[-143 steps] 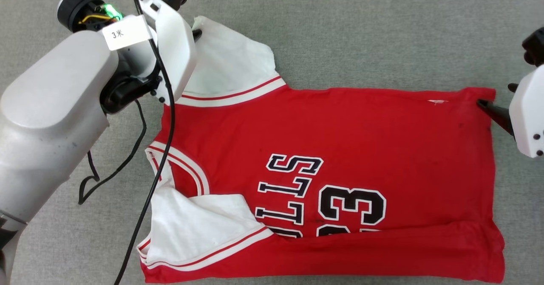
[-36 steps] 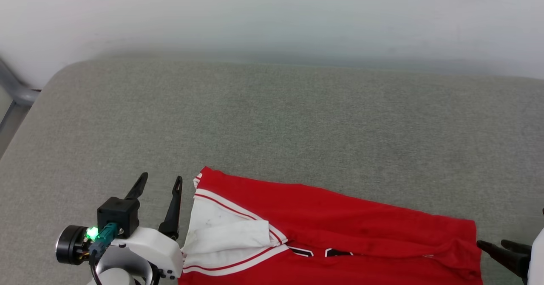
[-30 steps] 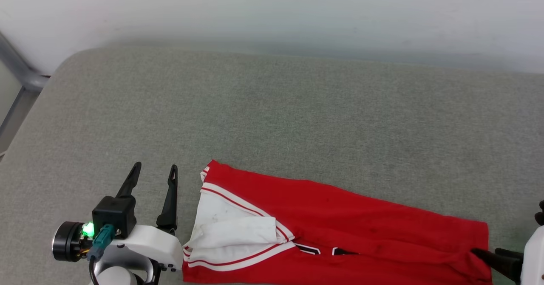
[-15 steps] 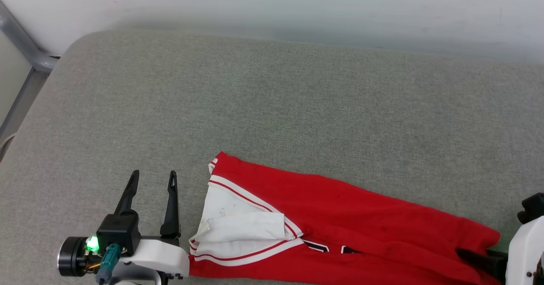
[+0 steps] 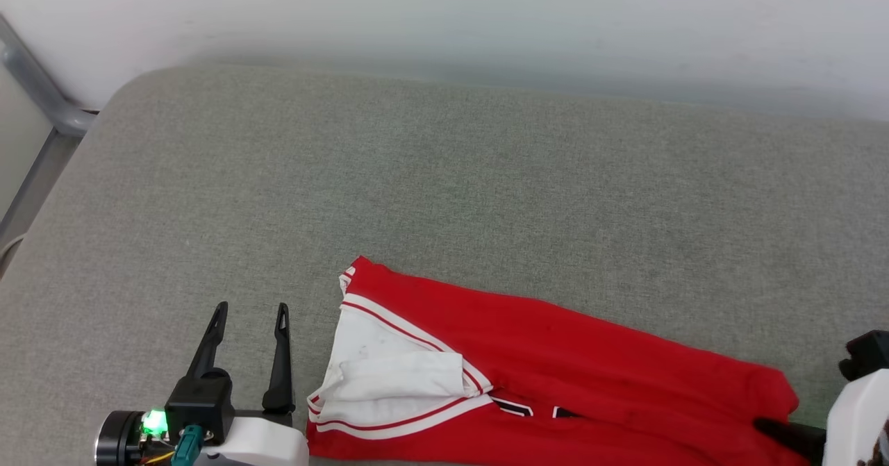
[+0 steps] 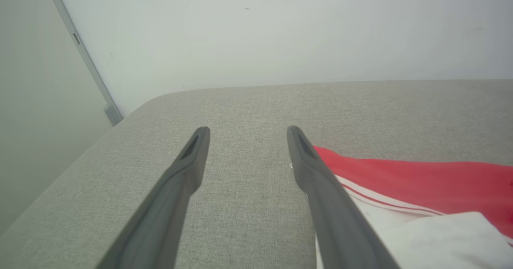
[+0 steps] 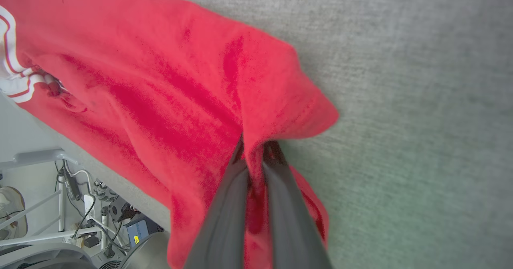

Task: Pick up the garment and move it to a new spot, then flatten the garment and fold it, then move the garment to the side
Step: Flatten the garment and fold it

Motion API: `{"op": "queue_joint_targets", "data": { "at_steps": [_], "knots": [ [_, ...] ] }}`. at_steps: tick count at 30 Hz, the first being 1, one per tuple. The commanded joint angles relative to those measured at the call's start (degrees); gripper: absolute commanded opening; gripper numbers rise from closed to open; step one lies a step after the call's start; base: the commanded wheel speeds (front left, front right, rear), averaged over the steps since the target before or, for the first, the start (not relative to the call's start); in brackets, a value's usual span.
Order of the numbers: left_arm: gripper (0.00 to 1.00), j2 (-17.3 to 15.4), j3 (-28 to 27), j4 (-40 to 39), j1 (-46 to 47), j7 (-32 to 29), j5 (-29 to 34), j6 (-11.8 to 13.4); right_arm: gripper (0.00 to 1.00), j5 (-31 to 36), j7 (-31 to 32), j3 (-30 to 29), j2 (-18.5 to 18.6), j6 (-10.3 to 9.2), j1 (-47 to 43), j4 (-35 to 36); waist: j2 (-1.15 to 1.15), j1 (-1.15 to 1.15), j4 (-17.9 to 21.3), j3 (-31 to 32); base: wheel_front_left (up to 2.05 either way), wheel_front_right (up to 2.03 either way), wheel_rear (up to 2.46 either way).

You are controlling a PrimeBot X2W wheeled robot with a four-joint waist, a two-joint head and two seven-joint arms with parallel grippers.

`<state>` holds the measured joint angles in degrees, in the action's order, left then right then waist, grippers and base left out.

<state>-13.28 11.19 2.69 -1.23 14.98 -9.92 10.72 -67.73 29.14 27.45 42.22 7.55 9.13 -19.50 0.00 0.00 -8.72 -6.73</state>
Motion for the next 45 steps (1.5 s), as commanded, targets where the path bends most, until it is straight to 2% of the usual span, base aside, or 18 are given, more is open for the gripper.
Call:
{"op": "queue_joint_targets", "data": {
  "at_steps": [1,12,19,24,28,33,40,45],
  "knots": [
    [1.00,0.46,-0.43,-0.11,-0.71,0.28,0.63,-0.40,0.00,-0.14,-0.58,-0.18,1.04,-0.12,0.08,-0.83,0.00,0.00,0.31,0.40,0.00,0.00,0.00],
    [1.00,2.70,-3.70,-0.87,-2.77,0.29,4.77,-3.73,0.00,2.52,-3.37,-1.66,6.45,-0.12,3.00,-7.04,0.00,0.00,1.05,2.48,0.00,0.00,0.00],
    [1.00,3.69,-4.90,-0.49,-3.60,0.29,6.09,-5.11,0.00,2.88,-3.04,-2.38,7.34,-0.12,3.69,-10.27,0.00,0.00,1.43,3.69,0.00,0.00,0.00],
    [1.00,4.17,-5.31,-0.01,-4.54,0.29,6.71,-5.94,0.00,0.13,-1.87,-2.61,7.35,-0.11,1.54,-6.21,0.00,0.00,1.86,4.97,0.00,0.00,0.00],
    [1.00,4.55,-5.63,0.03,-5.05,0.29,7.16,-6.41,0.00,-2.15,-0.38,-2.91,7.54,-0.09,-0.20,0.03,0.00,0.00,2.19,5.58,0.00,0.00,0.00],
    [1.00,4.84,-5.90,-0.04,-4.99,0.29,7.66,-6.74,0.00,-1.04,-0.01,-2.39,7.68,-0.09,-0.98,6.91,0.00,0.00,2.08,5.87,0.00,0.00,0.00],
    [1.00,5.40,-6.07,-0.05,-4.10,0.29,8.35,-7.14,0.00,2.55,1.58,-1.44,4.50,-0.09,1.98,15.45,0.00,0.00,0.95,5.34,0.00,0.00,0.00],
    [1.00,5.76,-5.70,0.07,-3.11,0.29,8.77,-7.51,0.00,6.77,3.02,0.39,-0.31,-0.09,5.15,17.52,0.00,0.00,-0.26,4.51,0.00,0.00,0.00]
  ]
}}
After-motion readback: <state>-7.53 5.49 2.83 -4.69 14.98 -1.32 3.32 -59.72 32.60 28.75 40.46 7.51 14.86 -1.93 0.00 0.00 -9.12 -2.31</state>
